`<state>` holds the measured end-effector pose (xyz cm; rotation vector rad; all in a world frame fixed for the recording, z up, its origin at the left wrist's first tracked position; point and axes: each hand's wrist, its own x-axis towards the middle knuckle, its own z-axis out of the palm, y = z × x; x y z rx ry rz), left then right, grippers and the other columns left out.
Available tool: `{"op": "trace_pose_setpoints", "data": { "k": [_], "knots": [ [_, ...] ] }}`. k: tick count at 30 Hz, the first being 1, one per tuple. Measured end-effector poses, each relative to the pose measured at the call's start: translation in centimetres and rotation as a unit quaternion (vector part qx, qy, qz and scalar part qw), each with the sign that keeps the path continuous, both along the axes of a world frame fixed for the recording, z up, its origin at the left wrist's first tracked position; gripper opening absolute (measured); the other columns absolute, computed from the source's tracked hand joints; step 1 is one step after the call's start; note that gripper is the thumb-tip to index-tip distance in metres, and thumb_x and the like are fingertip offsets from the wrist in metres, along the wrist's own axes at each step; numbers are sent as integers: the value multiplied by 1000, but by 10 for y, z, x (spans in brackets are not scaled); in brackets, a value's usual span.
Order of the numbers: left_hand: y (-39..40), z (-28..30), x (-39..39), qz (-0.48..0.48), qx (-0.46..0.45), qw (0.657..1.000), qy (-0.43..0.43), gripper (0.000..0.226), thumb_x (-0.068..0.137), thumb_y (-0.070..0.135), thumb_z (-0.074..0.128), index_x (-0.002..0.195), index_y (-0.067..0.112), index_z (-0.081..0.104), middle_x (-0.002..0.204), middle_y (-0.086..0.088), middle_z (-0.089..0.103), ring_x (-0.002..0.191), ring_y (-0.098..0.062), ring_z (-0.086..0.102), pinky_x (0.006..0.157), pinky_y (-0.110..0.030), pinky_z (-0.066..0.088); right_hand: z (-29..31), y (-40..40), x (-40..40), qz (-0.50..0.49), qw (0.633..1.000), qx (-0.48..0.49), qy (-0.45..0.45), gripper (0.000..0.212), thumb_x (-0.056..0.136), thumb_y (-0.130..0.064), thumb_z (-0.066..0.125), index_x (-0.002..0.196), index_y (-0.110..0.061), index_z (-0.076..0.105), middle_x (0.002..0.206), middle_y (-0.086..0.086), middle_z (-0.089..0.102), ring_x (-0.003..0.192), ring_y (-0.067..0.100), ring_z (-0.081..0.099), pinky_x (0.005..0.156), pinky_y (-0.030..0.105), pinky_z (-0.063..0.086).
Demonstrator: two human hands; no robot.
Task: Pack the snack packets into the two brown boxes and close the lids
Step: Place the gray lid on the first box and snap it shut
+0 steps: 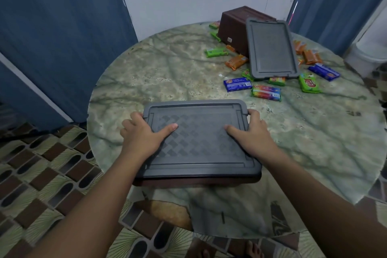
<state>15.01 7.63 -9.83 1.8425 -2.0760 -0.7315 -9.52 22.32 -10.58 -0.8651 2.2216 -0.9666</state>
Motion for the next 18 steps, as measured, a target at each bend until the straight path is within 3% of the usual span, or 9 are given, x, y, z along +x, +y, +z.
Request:
{"op": "trace_pose_setpoints", "data": {
  "k": [6,13,16,18],
  "knots": [
    [13,-8,12,0,9,998,67,104,57,85,73,129,27,26,123,0,29,116,-26,46,97,-46,48,-9,13,5,9,1000,-20,-16,92,69,-73,73,144,-40,30,129,2,52,112,22,60,97,50,54],
    [18,-5,15,2,29,996,89,99,58,82,76,125,31,24,122,0,35,103,-22,51,89,-44,51,-13,19,10,-3,995,-79,-58,77,82,-54,79,143,-37,36,117,-11,65,99,12,69,88,44,60],
    [15,-11,17,21,29,994,100,109,56,80,80,132,22,29,123,0,41,104,-20,52,86,-39,50,-12,21,12,-13,996,-73,-58,78,82,-55,79,145,-37,35,113,-14,64,94,8,68,80,36,58],
    [12,-11,20,62,77,985,145,112,54,75,85,134,12,39,121,0,54,102,-19,60,83,-37,52,-10,23,14,-24,996,-69,-59,84,82,-54,79,149,-32,33,109,-15,59,91,8,64,76,31,52]
  ]
}}
